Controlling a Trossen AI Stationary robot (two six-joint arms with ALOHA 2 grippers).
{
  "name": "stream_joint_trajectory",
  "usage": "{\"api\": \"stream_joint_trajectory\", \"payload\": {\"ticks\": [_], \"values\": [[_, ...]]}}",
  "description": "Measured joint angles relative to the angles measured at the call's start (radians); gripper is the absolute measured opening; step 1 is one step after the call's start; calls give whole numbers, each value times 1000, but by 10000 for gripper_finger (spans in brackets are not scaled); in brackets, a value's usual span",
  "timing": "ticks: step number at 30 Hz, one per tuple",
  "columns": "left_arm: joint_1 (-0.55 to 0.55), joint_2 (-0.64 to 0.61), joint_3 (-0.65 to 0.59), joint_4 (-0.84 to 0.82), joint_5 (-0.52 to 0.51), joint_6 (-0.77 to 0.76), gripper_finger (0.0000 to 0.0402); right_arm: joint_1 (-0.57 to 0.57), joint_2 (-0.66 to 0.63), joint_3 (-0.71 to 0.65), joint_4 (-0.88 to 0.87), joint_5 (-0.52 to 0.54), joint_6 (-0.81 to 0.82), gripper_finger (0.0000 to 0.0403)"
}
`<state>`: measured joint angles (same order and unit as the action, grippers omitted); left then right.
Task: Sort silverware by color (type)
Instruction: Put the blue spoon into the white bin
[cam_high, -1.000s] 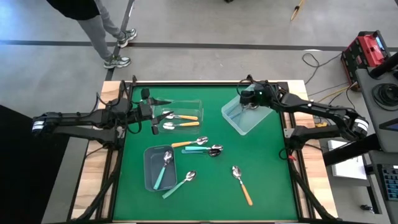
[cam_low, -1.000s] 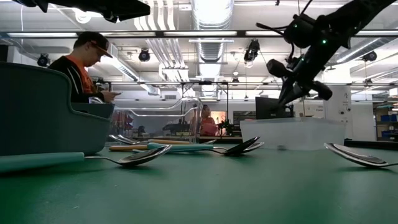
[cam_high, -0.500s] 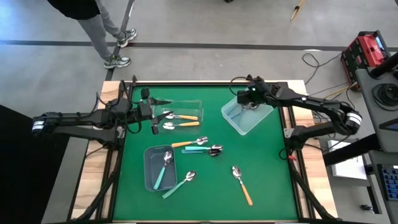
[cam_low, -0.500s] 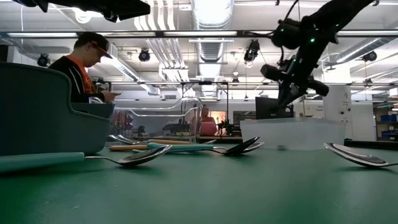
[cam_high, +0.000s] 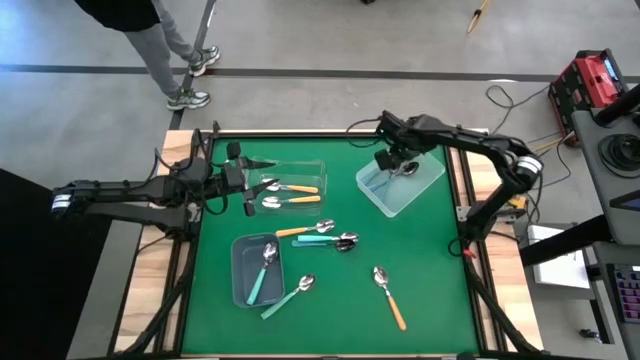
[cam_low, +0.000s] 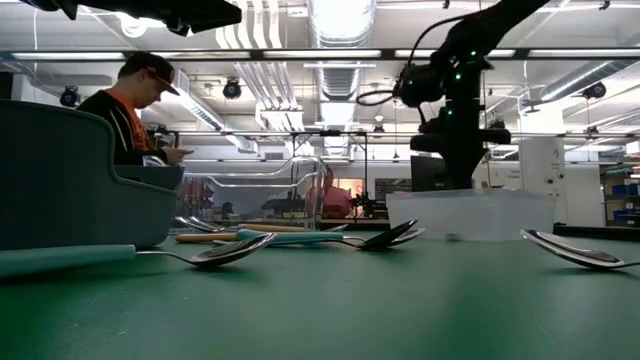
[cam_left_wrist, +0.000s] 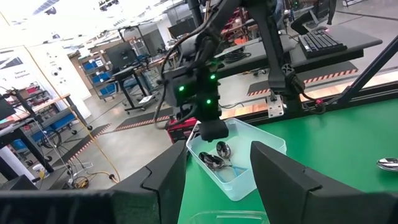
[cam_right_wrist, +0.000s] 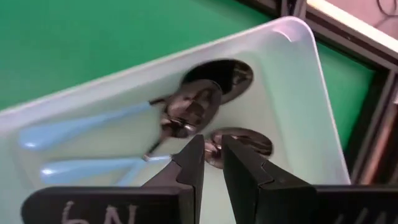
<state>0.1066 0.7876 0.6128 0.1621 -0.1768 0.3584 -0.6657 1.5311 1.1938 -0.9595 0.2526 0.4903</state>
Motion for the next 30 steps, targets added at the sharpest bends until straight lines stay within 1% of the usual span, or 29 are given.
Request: {"api": "stream_joint_trajectory", "payload": {"ticks": [2, 5, 7, 10, 15, 17, 20, 30], "values": [[0, 0, 0, 0, 0, 0, 162, -20, 28, 20, -19, -19, -36, 47], [0, 0, 0, 0, 0, 0, 162, -52, 54, 23, -6, -92, -108, 47], [0, 0, 0, 0, 0, 0, 162, -69, 63, 13, 16, -116, -157, 47], [0, 0, 0, 0, 0, 0, 162, -87, 71, -16, 50, -120, -176, 47], [0, 0, 0, 0, 0, 0, 162, -99, 47, -88, 192, -124, -186, 58], [0, 0, 0, 1, 0, 1, 162, -101, 31, -106, 221, -131, -182, 68], [0, 0, 0, 2, 0, 7, 162, -102, 23, -119, 216, -130, -169, 90], [0, 0, 0, 8, 0, 8, 162, -105, 28, -119, 216, -122, -157, 169]]}}
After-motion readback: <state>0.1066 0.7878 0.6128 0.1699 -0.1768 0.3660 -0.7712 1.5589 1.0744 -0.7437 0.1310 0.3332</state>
